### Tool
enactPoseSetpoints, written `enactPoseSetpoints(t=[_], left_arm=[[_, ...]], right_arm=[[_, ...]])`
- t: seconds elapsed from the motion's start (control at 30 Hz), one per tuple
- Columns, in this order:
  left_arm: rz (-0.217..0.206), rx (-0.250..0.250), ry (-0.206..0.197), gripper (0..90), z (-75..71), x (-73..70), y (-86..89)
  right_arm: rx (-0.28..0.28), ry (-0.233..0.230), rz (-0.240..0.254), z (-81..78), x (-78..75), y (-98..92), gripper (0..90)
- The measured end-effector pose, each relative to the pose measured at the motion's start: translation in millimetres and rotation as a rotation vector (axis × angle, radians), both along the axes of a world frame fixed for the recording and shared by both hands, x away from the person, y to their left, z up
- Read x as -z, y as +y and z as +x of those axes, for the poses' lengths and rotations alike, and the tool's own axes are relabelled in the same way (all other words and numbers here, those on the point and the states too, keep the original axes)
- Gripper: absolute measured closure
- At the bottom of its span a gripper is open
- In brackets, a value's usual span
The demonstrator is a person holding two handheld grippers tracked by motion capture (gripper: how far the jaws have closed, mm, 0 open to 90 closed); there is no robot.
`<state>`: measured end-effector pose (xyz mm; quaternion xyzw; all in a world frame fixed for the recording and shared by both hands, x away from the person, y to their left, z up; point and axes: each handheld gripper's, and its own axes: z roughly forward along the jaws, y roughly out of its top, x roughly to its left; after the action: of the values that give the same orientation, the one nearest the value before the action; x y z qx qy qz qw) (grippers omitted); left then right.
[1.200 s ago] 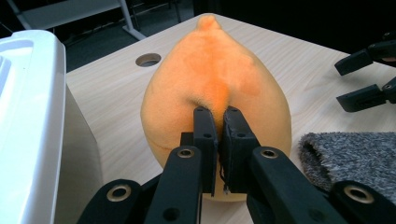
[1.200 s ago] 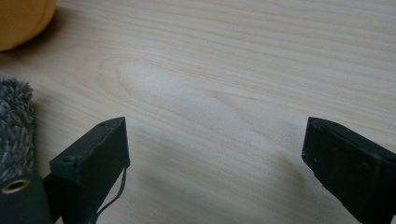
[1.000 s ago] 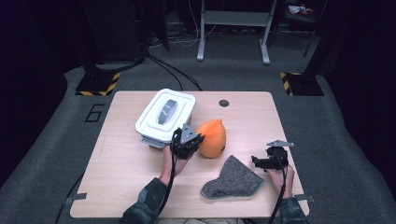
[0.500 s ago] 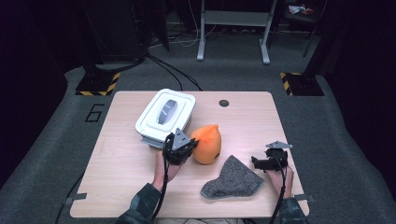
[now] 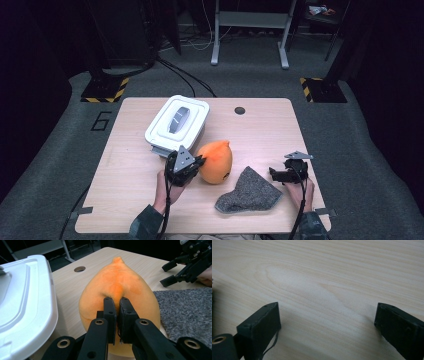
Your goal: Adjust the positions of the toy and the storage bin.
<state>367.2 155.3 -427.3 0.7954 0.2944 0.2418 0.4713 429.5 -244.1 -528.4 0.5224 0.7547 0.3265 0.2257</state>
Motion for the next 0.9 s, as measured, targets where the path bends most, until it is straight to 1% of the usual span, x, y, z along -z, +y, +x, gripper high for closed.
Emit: enactPoseSetpoints(t=[0.13,0.2,0.37,0.4,0.5,0.53,0.6,0.63,0.73,0.77,0.8,0.9], left_arm=[[-0.001,-0.001,0.0,85.6,-8.5,0.8,8.4],[-0.014,-0.004,0.0,85.6,-14.4,1.3,13.5],[-0.018,0.0,0.005,85.6,-21.5,2.4,18.8],[-0.019,-0.001,0.001,85.6,-22.6,2.7,19.3],[-0.025,0.0,0.01,85.6,-28.1,2.8,24.0],[-0.031,0.0,0.005,85.6,-29.9,3.0,25.5],[-0.031,-0.002,0.001,85.6,-33.9,3.2,28.7],[-0.031,0.002,0.008,85.6,-35.8,3.0,30.9],[-0.037,-0.009,0.007,85.6,-41.3,4.4,36.2],[-0.046,-0.008,0.013,85.6,-43.0,5.4,37.9],[-0.047,-0.011,0.017,85.6,-45.0,6.0,39.6],[-0.043,-0.02,0.012,85.6,-50.9,6.9,45.7]], right_arm=[[0.001,0.0,0.001,0.0,0.1,0.1,5.5],[0.004,-0.001,0.003,0.0,0.1,0.6,5.5],[0.004,-0.002,0.005,-0.1,0.1,0.6,5.5],[0.004,-0.002,0.005,-0.1,0.1,0.6,5.5],[0.001,-0.003,0.002,0.1,0.1,0.4,5.5],[-0.002,-0.006,0.0,0.3,0.2,0.1,5.5],[0.002,-0.003,0.003,0.0,0.2,0.5,5.5],[-0.002,-0.006,0.0,0.3,0.2,0.1,5.5],[-0.002,-0.006,0.0,0.3,0.2,0.2,5.5],[-0.002,-0.005,0.0,0.3,0.1,0.2,5.5],[-0.002,-0.006,0.0,0.3,0.2,0.2,5.5],[-0.002,-0.005,0.0,0.3,0.1,0.2,5.5]])
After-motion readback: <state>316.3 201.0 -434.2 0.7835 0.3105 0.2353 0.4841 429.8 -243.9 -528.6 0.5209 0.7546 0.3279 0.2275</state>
